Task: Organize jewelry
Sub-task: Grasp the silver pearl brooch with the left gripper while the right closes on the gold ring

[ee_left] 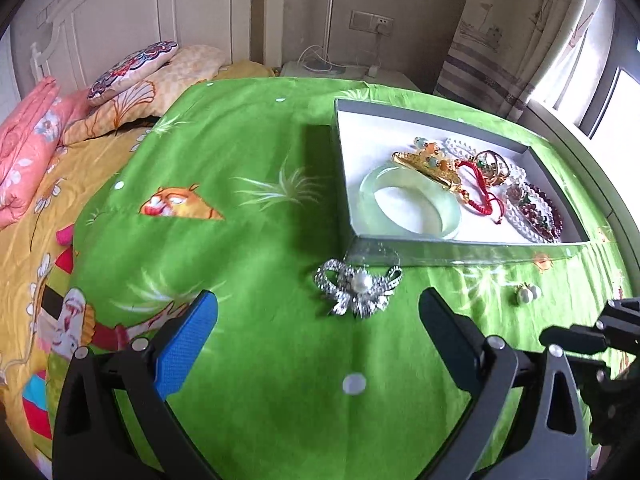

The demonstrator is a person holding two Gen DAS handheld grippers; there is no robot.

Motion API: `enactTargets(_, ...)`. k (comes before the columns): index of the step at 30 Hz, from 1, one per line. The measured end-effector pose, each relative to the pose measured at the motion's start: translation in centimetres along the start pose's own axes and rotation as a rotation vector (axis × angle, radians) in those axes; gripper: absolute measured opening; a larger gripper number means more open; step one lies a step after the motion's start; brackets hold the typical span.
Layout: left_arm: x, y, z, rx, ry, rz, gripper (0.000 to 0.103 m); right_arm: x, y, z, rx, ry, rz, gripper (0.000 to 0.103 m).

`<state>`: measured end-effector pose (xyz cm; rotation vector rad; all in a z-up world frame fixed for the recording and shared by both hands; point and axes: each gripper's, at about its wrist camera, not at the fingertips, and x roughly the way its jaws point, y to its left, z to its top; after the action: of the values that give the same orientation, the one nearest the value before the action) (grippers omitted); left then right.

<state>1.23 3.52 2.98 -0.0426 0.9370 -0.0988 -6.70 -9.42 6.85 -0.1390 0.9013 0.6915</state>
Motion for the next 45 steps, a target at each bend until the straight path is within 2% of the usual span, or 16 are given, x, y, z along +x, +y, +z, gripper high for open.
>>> enactTargets(2,1.3,-0.6,0.9,0.021,0.022,-0.018,0.096,-0.1,0.0,-0.2,0.004,0.0,-0.001,0.017)
enactTargets(5,2.9,-1.6,1.5,0.078,0.025,0.017,0.094,-0.3,-0.1,-0.3,0.013,-0.007,0.0,0.017)
enactTargets(6,3.0,-1.9,1.5,0.099,0.027,0.019,0.091,-0.3,-0.2,-0.4,0.017,-0.009,0.001,0.017)
enactTargets(7,2.8,-2.3,1.3,0.128,0.018,0.015,0.08,-0.4,-0.2,-0.4,0.021,-0.012,0.003,0.017)
enactTargets(9,2.4,-2.7,0.6,0.172,0.002,-0.004,0.069,-0.6,-0.3,-0.5,0.027,-0.018,0.004,0.017)
enactTargets(14,1.0,-1.6,-1.4,0.16,-0.002,0.002,0.067,-0.7,-0.4,-0.6,0.023,-0.02,0.009,0.019)
enactTargets(17,-0.2,-0.8,-2.9,0.14,-0.005,0.016,0.067,-0.1,0.1,-0.4,-0.031,-0.003,-0.008,0.037)
enactTargets(19,-0.8,-0.3,-3.5,0.128,-0.011,0.014,0.067,0.6,0.5,0.0,-0.075,0.013,-0.001,0.062)
enactTargets(24,-0.7,-0.4,-3.1,0.118,-0.003,0.019,0.07,3.7,1.0,0.7,-0.142,0.081,-0.025,0.065)
enactTargets(26,-0.2,-0.8,-2.5,0.117,-0.002,0.013,0.07,4.3,1.6,1.1,-0.178,0.086,-0.043,0.058)
enactTargets(31,1.0,-2.0,-1.0,0.122,0.003,0.008,0.075,4.3,2.8,1.1,-0.22,0.088,-0.026,0.028)
enactTargets(33,1.5,-2.4,-0.4,0.116,0.002,0.01,0.076,3.8,2.9,0.6,-0.217,0.082,-0.025,0.022)
enactTargets(36,1.9,-2.5,0.2,0.102,0.0,0.015,0.076,3.0,2.6,-0.4,-0.198,0.07,-0.038,0.022)
enactTargets(38,1.9,-2.6,0.1,0.111,-0.009,0.028,0.065,2.3,2.4,-1.0,-0.183,0.06,-0.052,0.022)
enactTargets(39,1.7,-2.8,0.1,0.12,-0.018,0.024,0.053,2.1,2.3,-1.3,-0.171,0.054,-0.06,0.022)
enactTargets(45,0.3,-2.6,-1.6,0.104,-0.031,-0.005,0.048,0.5,1.3,-2.3,-0.115,0.013,-0.05,0.022)
